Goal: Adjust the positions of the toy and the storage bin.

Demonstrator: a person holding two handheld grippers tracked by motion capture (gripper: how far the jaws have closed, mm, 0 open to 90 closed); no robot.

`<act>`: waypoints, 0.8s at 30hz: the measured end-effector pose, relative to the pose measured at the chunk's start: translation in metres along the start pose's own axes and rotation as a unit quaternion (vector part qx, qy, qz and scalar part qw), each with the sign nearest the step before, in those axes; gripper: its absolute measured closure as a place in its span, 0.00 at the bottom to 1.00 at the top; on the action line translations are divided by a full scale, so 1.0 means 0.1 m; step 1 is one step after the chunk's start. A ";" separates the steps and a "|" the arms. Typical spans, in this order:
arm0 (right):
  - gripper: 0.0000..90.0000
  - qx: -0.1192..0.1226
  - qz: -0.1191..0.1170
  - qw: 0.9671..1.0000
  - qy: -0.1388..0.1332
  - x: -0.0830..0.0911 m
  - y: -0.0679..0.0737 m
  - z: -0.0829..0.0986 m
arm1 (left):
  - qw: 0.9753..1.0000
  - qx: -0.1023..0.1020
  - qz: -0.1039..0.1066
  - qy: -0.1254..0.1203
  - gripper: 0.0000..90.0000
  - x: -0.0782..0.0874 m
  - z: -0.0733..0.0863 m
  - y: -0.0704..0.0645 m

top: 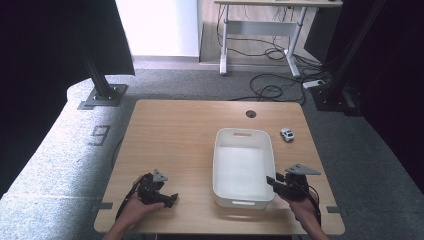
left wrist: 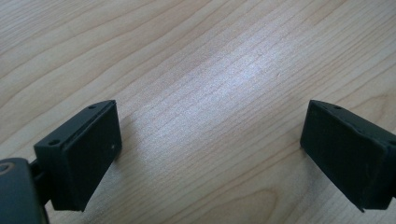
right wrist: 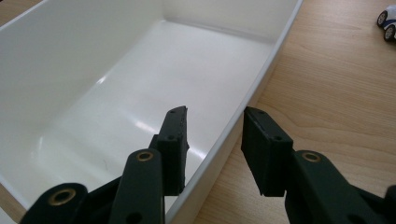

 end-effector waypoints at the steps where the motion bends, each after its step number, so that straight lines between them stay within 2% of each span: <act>1: 0.68 0.000 0.000 1.000 0.000 0.00 0.00 0.00 | 1.000 0.000 0.000 0.000 0.06 0.00 0.00 0.00; 17: 0.69 0.005 0.005 1.000 -0.005 -0.11 0.11 -0.03 | 1.000 0.000 0.000 0.000 0.06 0.00 0.00 0.00; 24: 0.70 0.008 -0.003 1.000 -0.010 -0.15 0.09 -0.06 | 1.000 0.001 0.000 -0.001 0.06 0.00 0.00 0.00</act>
Point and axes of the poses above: each handheld gripper's, and its own axes: x roughly backward along the jaws, z roughly out of its underside, y roughly to its left, the point moved 3 cm from there along -x, roughly forward along the jaws, and after that the axes turned 6 degrees about -x, right-handed, at the moved point
